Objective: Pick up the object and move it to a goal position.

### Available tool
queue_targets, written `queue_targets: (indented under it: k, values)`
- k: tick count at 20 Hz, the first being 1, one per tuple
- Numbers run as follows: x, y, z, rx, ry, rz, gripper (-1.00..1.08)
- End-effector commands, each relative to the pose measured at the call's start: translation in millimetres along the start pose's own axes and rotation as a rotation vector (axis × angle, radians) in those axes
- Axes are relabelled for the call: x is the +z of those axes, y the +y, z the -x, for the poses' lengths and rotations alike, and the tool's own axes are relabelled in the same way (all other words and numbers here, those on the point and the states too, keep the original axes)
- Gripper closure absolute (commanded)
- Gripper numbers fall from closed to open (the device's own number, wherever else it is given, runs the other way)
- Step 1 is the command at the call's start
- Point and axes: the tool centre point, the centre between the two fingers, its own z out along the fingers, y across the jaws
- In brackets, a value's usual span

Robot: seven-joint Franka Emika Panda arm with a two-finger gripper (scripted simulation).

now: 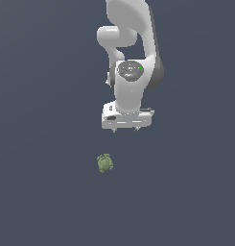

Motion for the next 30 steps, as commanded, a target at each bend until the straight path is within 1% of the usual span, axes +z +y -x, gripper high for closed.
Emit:
queue_targets:
  k: [1, 9, 17, 24, 30]
  values:
    - [0, 0, 0, 0.000, 0.000, 0.000, -0.92]
    - [-9, -6, 0, -0.040, 0.016, 0.025, -0.92]
    - [-8, -3, -5, -0.049, 0.016, 0.025, -0.92]
    - [2, 14, -26, -0.092, 0.020, 0.024, -0.92]
    - [18, 42, -55, -0.156, 0.025, 0.023, -0.92]
